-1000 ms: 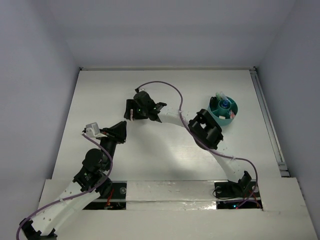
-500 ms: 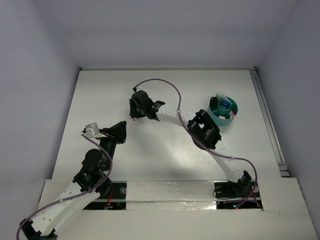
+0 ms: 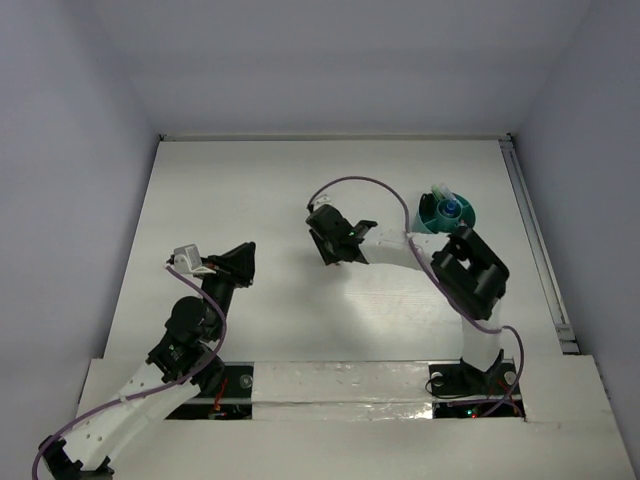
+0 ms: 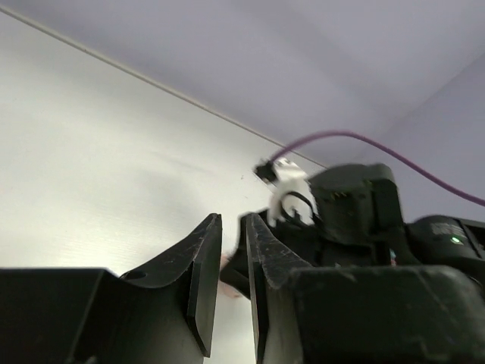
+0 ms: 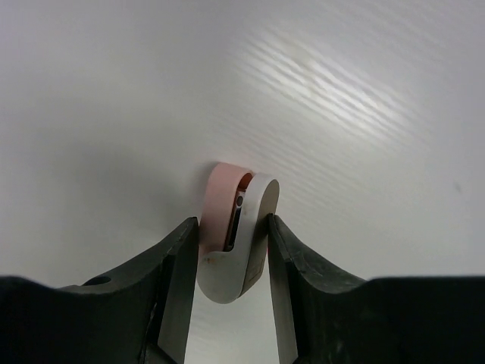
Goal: Sort the stationery into containers
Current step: Place the pen in the storage box.
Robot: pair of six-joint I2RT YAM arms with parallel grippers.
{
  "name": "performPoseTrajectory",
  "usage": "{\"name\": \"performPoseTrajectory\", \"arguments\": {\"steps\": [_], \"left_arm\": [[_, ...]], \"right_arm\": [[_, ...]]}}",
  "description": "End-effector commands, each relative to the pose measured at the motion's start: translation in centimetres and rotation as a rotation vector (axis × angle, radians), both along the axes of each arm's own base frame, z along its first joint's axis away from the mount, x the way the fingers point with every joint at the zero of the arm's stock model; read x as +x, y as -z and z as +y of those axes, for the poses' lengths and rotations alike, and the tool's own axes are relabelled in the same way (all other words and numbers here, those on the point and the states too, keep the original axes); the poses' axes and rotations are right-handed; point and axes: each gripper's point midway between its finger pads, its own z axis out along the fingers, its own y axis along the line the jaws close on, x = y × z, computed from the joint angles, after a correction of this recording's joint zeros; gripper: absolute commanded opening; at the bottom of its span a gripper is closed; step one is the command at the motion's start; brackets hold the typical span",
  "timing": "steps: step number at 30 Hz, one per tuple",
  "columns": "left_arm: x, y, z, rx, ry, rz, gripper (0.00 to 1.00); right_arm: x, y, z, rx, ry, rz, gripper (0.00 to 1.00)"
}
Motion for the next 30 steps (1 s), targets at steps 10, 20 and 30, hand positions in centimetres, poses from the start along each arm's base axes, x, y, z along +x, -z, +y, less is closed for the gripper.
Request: {"name": "performPoseTrajectory", "arguments": {"steps": [10,20,30], "left_arm": [[-0.2,-0.9,-1.6,-0.028,0.076,-0.033,0.17],[-0.6,-1.3,-2.3,-0.042,0.121,-0.049,0.18],[-1.3,-2.3,-1.9,-0.076,0.132,-0.083,0.18]], "right_arm": [[-1.3,-6.0,-12.8,-0.332,0.154,-0.174,0.08],[-0.9,-15.2,-19.8,-0.469,0.232,-0.359,0.09],[0.2,-16.7,-26.2,-0.607,0.264,-0.384,0.1]]}}
